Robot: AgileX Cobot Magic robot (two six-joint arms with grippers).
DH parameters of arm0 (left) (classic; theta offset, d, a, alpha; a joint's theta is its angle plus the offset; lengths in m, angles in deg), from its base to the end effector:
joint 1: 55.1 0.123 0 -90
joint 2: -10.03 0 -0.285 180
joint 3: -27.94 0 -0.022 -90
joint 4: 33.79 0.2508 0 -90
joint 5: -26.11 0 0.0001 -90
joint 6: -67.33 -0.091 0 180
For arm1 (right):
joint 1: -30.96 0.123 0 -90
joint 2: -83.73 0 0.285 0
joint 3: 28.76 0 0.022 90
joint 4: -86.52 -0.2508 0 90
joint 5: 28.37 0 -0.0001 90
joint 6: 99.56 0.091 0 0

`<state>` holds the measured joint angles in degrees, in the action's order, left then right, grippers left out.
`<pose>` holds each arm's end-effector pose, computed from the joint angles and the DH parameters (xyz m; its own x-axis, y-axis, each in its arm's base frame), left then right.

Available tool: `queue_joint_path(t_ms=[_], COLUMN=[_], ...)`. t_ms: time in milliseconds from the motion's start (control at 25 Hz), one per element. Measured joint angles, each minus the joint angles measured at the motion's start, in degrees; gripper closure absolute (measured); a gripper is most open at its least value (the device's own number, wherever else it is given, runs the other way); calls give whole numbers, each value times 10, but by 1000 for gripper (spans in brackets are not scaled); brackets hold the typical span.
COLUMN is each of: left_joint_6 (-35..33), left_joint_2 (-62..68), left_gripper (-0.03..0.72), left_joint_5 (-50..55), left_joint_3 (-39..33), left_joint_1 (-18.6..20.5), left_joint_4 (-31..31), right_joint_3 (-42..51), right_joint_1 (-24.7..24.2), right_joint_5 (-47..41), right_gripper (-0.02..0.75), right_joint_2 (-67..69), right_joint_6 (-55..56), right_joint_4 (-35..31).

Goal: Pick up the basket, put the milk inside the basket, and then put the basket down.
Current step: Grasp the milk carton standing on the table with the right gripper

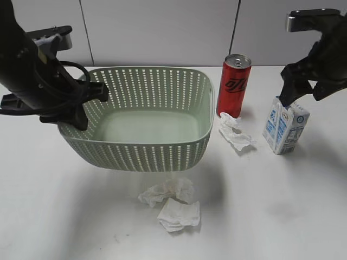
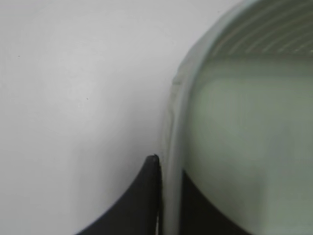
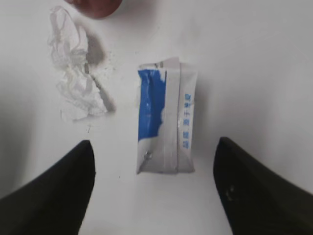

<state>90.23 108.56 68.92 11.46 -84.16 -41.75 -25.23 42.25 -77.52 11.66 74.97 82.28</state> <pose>0.2698 -0.1597 0.2350 -0.9560 -0.0167 -0.2930 0.0628 0.9636 -0.2600 0.3514 0.0754 0.2372 -0.9135 -0.2302 -0.3354 -0.2570 0.9657 0.0370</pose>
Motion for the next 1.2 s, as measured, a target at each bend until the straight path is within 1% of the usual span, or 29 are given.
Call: queue_joint_path(t_ms=[360, 560, 800, 880, 920, 1040, 1080, 1200], left_joint_6=[0, 0, 0, 0, 0, 0, 0, 0], left_joint_2=[0, 0, 0, 0, 0, 0, 0, 0], left_gripper=[680, 680, 680, 680, 680, 680, 680, 680], left_joint_5=[1, 1, 1, 0, 0, 0, 0, 0], left_joint_3=[0, 0, 0, 0, 0, 0, 0, 0], left_joint_1=[0, 0, 0, 0, 0, 0, 0, 0], left_joint_4=[8, 8, 8, 8, 8, 8, 8, 9], right_joint_3=[-10, -11, -11, -12, -12, -12, -12, -13], right_joint_1=[0, 0, 0, 0, 0, 0, 0, 0], right_joint_5=[69, 79, 84, 84, 85, 85, 84, 81], right_gripper=[167, 167, 172, 211, 250, 402, 421, 420], right_joint_2=[76, 114, 141, 141, 142, 142, 142, 142], right_joint_6=[12, 30, 33, 33, 33, 34, 35, 35], right_joint_4=[11, 36, 34, 33, 32, 29, 28, 23])
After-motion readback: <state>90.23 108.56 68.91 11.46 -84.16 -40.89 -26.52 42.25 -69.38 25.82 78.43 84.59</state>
